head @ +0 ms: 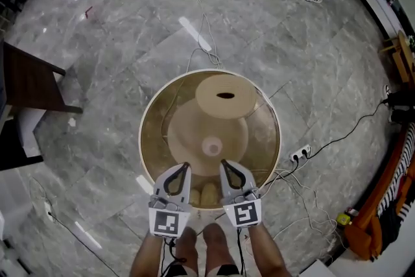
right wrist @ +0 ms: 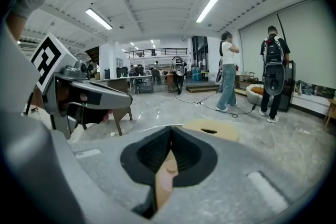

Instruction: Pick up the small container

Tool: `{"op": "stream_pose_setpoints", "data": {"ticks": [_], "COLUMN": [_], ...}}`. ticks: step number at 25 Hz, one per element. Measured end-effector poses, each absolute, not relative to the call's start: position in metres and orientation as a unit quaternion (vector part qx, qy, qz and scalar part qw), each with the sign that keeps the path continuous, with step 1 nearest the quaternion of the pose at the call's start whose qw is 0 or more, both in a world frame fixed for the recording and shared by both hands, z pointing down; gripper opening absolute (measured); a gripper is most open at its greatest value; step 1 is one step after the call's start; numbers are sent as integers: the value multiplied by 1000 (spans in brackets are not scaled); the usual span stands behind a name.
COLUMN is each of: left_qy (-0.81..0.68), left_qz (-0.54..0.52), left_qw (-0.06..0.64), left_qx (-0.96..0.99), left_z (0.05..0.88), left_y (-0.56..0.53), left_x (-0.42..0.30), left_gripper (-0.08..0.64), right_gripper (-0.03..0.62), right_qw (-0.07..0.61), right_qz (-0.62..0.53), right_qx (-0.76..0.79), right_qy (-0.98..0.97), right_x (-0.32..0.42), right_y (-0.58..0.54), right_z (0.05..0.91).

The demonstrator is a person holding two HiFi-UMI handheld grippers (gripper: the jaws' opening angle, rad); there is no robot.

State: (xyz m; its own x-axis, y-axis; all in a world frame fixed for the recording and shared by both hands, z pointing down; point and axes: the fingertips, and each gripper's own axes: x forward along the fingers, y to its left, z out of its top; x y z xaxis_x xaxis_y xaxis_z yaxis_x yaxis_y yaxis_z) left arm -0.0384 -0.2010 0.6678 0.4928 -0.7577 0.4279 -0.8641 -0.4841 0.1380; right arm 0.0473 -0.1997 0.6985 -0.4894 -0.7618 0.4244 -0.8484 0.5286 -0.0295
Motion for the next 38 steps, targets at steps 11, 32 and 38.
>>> {"op": "stream_pose_setpoints", "data": {"ticks": [11,32,38], "left_qy": [-478,-481,-489], "left_qz": [168,180,178], "left_qw": [191,232,237], "left_qx": [841,826,820], "left_z": [736,826,829], "left_y": [-212,-209,-209], "left_x": [-44,-59,-65], "left_gripper": [18,18,18], "right_gripper": [114,193,171], "right_qw": [190,200,207], "right_qz": [132,119,118], "right_qx": [456,441,445], "right_qy": [-859,-867,-863], "right_x": [39,17,16], "right_y": [-214,-229,-233], "right_z": [768,853,861]}}
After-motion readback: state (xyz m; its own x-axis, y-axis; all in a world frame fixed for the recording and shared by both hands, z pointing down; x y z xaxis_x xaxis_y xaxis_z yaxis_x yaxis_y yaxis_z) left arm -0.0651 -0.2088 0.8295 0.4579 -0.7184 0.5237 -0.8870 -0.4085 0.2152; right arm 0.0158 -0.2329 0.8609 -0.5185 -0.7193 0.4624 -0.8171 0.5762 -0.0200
